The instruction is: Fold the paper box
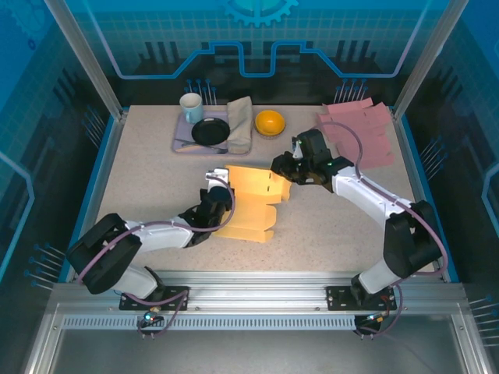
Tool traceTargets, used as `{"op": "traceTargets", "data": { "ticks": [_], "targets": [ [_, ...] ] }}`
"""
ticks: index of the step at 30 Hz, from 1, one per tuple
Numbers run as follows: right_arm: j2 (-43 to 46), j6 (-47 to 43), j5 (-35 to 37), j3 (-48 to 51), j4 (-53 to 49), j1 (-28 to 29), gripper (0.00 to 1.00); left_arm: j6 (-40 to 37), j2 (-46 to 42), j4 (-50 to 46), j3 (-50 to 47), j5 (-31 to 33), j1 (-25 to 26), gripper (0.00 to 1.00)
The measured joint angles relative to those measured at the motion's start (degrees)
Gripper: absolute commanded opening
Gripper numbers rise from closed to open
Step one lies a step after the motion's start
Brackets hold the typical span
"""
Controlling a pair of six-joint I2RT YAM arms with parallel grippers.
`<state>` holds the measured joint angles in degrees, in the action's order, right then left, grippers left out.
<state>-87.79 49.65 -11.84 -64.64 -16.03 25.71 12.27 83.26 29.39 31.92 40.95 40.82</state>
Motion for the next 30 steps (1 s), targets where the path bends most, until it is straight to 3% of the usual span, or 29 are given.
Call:
{"op": "traceTargets", "data": {
  "ticks": [8,21,30],
  "targets": [
    [5.7,-8.1,5.4,-0.1,-5.9,0.6,0.23,6.3,0.0,-4.7,1.2,1.0,-1.3,0.0],
    [-2.0,-15.6,7.7,-2.0,-7.2,5.4,0.24,10.2,0.0,-9.4,2.4,1.7,-1.3,0.0],
    [-3.9,-17.2,10.6,-1.1,-7.5,3.8,0.26,10.3,-0.4,-9.7,2.4,1.7,-1.3,0.0]
  ]
}}
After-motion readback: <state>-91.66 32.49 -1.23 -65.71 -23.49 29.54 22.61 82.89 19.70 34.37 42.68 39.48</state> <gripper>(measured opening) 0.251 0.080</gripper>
